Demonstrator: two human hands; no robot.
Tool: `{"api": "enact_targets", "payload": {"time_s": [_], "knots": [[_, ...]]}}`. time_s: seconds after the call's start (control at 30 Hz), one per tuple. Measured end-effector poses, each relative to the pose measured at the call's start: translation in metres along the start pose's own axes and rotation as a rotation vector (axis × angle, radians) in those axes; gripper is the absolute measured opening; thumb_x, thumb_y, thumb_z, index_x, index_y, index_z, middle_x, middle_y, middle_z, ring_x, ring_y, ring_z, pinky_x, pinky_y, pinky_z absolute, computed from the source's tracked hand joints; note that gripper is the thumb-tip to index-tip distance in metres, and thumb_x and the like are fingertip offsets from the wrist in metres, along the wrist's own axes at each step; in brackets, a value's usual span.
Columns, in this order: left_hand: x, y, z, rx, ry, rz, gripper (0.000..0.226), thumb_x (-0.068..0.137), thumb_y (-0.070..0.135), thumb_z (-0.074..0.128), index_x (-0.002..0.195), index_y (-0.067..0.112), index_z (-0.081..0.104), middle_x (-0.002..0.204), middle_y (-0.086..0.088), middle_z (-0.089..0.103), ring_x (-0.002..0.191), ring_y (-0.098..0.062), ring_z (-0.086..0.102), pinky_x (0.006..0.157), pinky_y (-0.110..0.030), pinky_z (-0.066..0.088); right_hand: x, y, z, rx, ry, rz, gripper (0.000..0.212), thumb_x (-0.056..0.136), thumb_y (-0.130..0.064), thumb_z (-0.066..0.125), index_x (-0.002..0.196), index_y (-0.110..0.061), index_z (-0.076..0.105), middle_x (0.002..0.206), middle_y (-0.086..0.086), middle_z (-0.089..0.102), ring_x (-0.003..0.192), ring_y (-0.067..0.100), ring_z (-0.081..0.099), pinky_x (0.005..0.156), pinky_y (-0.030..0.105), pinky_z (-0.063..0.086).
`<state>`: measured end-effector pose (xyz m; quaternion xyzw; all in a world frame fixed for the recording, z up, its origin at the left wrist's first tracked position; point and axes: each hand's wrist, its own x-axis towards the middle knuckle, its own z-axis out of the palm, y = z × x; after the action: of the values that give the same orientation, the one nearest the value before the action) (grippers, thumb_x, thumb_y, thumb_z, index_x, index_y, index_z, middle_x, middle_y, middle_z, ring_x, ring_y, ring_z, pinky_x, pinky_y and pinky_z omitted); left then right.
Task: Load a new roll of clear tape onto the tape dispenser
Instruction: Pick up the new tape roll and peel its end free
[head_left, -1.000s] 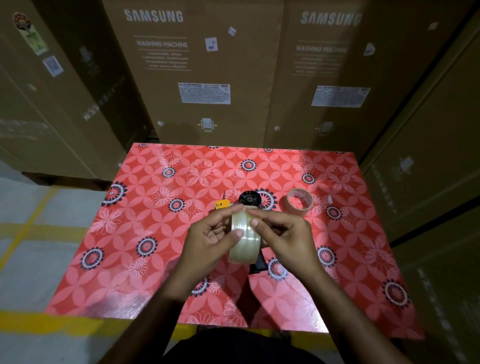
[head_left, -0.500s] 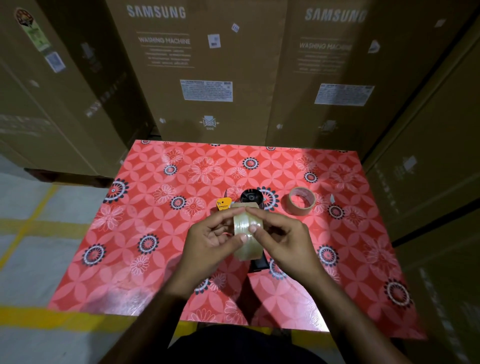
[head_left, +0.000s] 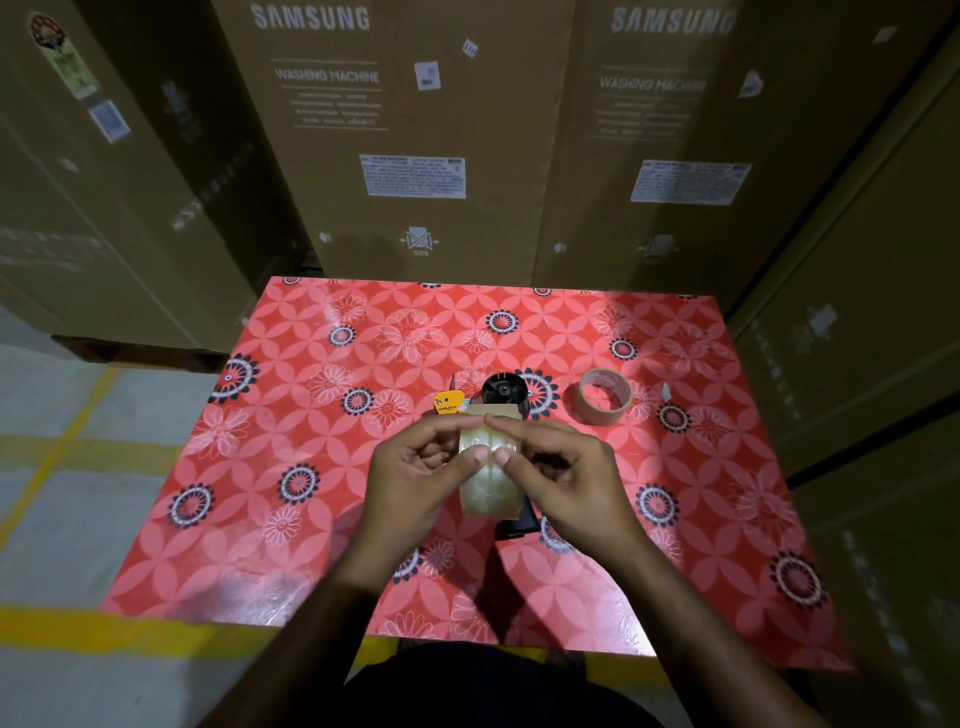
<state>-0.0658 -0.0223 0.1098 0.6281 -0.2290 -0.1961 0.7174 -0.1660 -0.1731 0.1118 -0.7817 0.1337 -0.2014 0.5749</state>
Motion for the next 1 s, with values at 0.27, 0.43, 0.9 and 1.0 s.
{"api": "enact_targets", "payload": {"time_s": [0.27, 0.43, 0.9, 1.0], "knots": [[-0.002, 0.005, 0.004, 0.010, -0.041, -0.035, 0.036, 0.082, -0.007, 0.073, 0.110, 0.015, 0.073, 0.090, 0.013, 0.078, 0.085, 0.001, 0.070, 0.077, -0.016, 0.054, 0.003, -0.004, -0.008, 0.008, 0.041, 0.011, 0.023, 0.093, -0.025, 0.072, 0.115, -0.031, 0.078, 0.111, -0.013, 0.079, 0.101, 0.006, 0.075, 0.085, 0.046, 0.062], [0.000, 0.004, 0.001, 0.016, 0.051, 0.007, 0.024, 0.083, 0.011, 0.073, 0.103, 0.025, 0.078, 0.099, 0.006, 0.080, 0.092, -0.007, 0.072, 0.083, -0.023, 0.057, 0.001, -0.007, -0.005, -0.005, -0.045, -0.054, 0.027, 0.089, -0.020, 0.076, 0.114, -0.030, 0.079, 0.077, -0.010, 0.069, 0.067, 0.008, 0.059, 0.063, 0.027, 0.047], [-0.003, 0.001, -0.003, -0.162, -0.086, -0.116, 0.068, 0.059, -0.013, 0.087, 0.121, 0.011, 0.069, 0.110, -0.004, 0.079, 0.105, -0.017, 0.074, 0.083, -0.026, 0.059, 0.012, -0.004, -0.023, 0.108, -0.202, 0.057, 0.047, 0.072, -0.015, 0.092, 0.117, -0.021, 0.078, 0.070, -0.015, 0.062, 0.063, 0.000, 0.053, 0.065, 0.019, 0.045], [-0.005, 0.003, -0.002, -0.170, -0.136, -0.160, 0.070, 0.058, -0.013, 0.085, 0.121, 0.015, 0.072, 0.108, -0.007, 0.079, 0.103, -0.023, 0.074, 0.081, -0.031, 0.061, 0.017, -0.002, -0.027, 0.115, -0.146, 0.084, 0.025, 0.075, -0.028, 0.087, 0.099, -0.031, 0.081, 0.069, 0.007, 0.068, 0.057, 0.025, 0.060, 0.062, 0.043, 0.058]]}}
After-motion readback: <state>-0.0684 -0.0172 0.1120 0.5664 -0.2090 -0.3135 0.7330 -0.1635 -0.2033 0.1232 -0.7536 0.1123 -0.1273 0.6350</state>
